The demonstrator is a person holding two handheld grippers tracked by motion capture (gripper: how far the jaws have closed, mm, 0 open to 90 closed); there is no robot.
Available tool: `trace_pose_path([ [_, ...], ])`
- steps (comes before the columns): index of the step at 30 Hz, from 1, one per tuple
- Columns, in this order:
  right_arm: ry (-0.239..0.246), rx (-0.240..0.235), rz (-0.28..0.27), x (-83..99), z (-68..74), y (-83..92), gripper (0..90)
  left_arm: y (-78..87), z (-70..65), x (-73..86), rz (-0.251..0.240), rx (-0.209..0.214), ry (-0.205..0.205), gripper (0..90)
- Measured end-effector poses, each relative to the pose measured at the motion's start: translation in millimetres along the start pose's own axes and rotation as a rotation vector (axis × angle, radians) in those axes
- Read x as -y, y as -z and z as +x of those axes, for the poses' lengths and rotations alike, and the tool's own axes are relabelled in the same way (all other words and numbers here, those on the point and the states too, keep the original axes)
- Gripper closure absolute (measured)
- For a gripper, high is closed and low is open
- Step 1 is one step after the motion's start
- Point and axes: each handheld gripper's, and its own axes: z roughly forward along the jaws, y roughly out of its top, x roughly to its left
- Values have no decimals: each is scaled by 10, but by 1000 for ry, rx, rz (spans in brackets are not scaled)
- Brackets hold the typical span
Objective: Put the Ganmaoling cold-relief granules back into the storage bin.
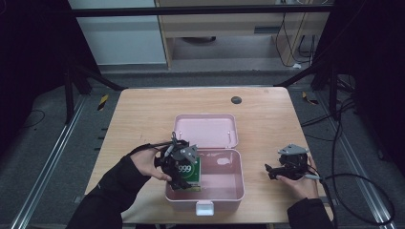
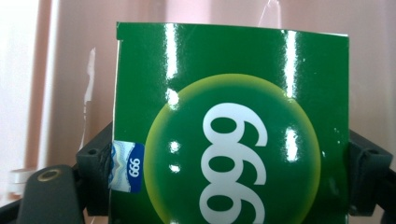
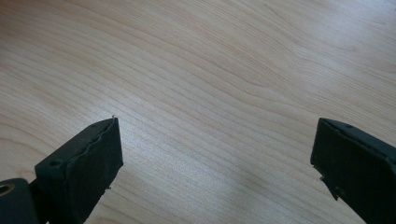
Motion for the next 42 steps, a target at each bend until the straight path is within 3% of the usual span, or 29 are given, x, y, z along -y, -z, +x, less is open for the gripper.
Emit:
trace_pose_path([
  [7, 2, -1, 2, 1, 5, -5, 25, -102, -1, 85, -55, -1, 75, 143],
  [11, 3, -3, 7, 1, 6, -5, 23, -125, 33, 122, -32, -16, 52, 142],
  [16, 4, 0, 7, 1, 4, -7, 22, -173, 12, 160, -84, -18, 112, 140],
  [22, 5, -3, 12, 2, 7, -8, 17, -196, 26, 180, -65, -26, 96, 131],
  [28, 4, -5, 14, 2, 2, -5, 16, -228, 3, 178, -101, -30, 147, 121],
  [34, 7, -6, 15, -3, 6, -1, 15, -110, 13, 126, -136, -19, 126, 116],
  [38, 4, -5, 12, -6, 7, 1, 19, 64, 28, 78, -138, -22, 50, 139],
  [40, 7, -6, 12, -5, 8, 1, 26, 146, 23, 53, -168, -31, 31, 171],
  [42, 4, -2, 17, -4, 9, 3, 32, 219, 7, 28, -220, -40, 49, 196],
])
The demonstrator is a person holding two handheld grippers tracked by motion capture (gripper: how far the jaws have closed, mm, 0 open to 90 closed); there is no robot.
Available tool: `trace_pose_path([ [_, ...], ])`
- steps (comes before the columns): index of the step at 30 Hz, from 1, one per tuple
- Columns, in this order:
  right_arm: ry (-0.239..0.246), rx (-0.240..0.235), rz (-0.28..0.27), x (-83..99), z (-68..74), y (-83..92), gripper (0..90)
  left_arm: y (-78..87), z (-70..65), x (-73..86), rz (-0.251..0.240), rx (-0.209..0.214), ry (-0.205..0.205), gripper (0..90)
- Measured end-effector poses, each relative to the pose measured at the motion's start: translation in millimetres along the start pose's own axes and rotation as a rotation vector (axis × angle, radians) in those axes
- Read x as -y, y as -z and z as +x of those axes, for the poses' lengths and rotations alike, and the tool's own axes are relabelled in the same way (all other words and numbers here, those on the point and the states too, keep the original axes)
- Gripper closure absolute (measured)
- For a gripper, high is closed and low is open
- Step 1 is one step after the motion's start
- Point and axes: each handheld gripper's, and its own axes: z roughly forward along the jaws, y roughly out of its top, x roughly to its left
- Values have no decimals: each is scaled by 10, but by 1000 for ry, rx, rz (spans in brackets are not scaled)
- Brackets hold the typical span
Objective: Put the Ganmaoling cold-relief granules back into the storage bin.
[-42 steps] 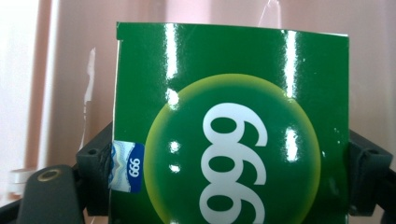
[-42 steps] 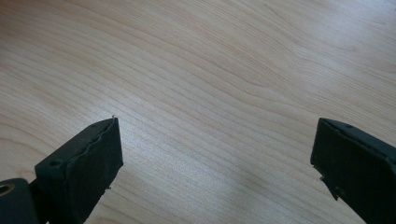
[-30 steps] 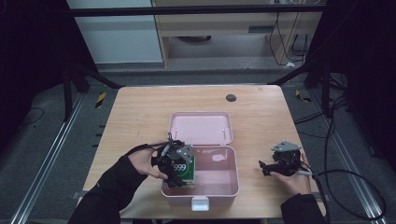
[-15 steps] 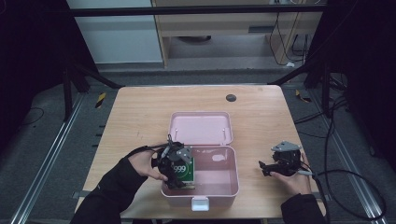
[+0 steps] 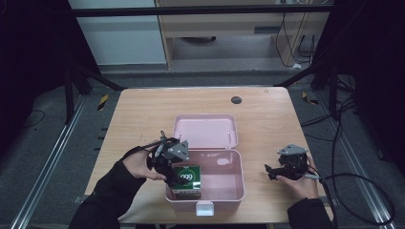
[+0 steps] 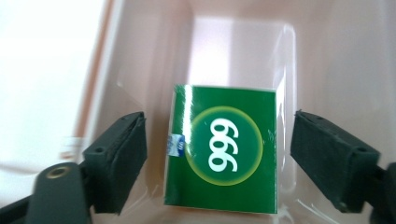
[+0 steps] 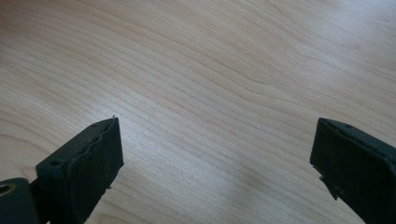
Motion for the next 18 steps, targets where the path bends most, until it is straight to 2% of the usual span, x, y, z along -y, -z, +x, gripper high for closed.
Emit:
trace_pose_path([
  [1, -5, 0, 3, 0, -1, 1, 34, 26, -14, -15, -37, -6, 22, 206],
  [3, -12, 6, 3, 4, -2, 4, 40, 68, -48, -44, -124, -25, 97, 230],
  [4, -14, 6, 1, 5, -4, 7, 42, 104, -43, -57, -145, -31, 106, 241],
  [6, -19, 6, 2, 5, -3, 12, 49, 203, 4, -70, -161, -47, 83, 263],
  [9, -22, 8, 1, 7, -6, 13, 60, 351, 75, -80, -209, -74, 73, 305],
  [12, -26, 11, 0, 10, -4, 20, 67, 488, 137, -71, -265, -113, 89, 328],
  [18, -34, 15, -7, 13, -9, 27, 70, 746, 278, 27, -335, -206, 103, 355],
])
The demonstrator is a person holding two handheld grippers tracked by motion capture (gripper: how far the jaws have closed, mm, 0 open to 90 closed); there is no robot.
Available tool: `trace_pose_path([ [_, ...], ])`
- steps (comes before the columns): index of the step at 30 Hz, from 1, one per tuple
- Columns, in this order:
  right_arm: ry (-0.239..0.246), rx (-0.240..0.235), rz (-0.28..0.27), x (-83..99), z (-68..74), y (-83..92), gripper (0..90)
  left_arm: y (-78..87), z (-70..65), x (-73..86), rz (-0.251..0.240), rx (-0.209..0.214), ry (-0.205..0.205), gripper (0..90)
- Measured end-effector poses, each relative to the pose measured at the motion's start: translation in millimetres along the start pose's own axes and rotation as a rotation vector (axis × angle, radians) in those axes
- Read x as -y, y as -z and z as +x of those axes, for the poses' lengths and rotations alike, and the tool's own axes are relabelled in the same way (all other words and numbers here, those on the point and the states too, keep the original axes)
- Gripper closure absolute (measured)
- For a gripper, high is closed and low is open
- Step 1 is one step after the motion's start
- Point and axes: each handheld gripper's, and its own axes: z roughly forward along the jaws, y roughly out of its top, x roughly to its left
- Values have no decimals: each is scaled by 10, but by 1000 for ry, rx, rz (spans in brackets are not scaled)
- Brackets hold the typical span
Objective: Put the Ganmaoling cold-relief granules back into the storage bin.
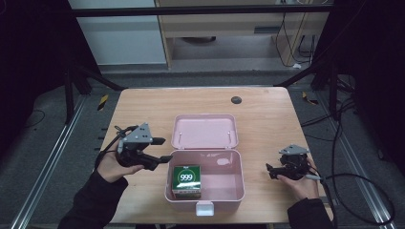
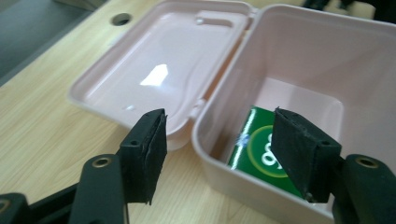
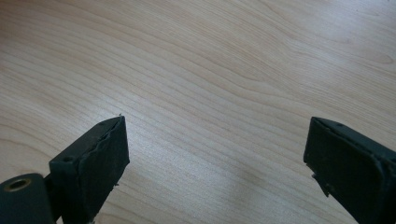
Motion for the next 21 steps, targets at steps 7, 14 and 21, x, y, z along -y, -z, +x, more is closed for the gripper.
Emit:
trace_pose_path([
  [7, -9, 13, 0, 6, -4, 5, 65, 178, 307, 182, -56, -146, 55, 350],
  [14, -33, 27, -2, 28, -36, 4, 54, 272, 669, 550, -66, -300, 131, 325],
  [21, -57, 37, -6, 46, -60, 9, 40, 307, 960, 961, 19, -442, 160, 275],
])
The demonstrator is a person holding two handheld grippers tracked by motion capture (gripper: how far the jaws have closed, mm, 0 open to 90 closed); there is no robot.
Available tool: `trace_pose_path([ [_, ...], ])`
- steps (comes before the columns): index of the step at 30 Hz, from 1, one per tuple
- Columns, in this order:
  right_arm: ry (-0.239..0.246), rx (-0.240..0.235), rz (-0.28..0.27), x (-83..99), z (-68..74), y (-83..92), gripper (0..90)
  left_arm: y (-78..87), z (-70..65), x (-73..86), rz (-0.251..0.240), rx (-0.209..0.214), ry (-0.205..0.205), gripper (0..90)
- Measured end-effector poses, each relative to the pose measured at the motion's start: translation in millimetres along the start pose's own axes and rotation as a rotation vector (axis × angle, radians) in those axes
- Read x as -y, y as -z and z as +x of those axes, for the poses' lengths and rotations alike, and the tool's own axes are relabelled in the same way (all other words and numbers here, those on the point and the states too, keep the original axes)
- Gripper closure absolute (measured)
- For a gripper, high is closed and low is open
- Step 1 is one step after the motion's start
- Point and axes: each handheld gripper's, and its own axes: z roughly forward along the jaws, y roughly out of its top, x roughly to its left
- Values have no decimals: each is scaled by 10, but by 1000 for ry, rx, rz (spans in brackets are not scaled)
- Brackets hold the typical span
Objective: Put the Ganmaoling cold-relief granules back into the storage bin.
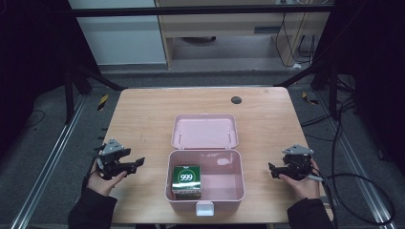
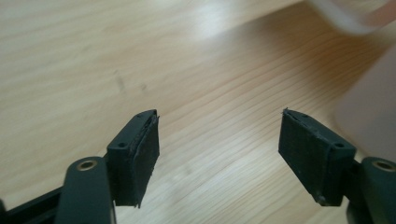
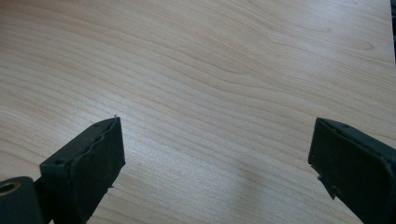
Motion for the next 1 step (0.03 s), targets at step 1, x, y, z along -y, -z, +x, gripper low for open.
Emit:
trace_pose_path([
  [1, -4, -2, 0, 4, -5, 5, 39, -11, 42, 45, 15, -15, 0, 267],
])
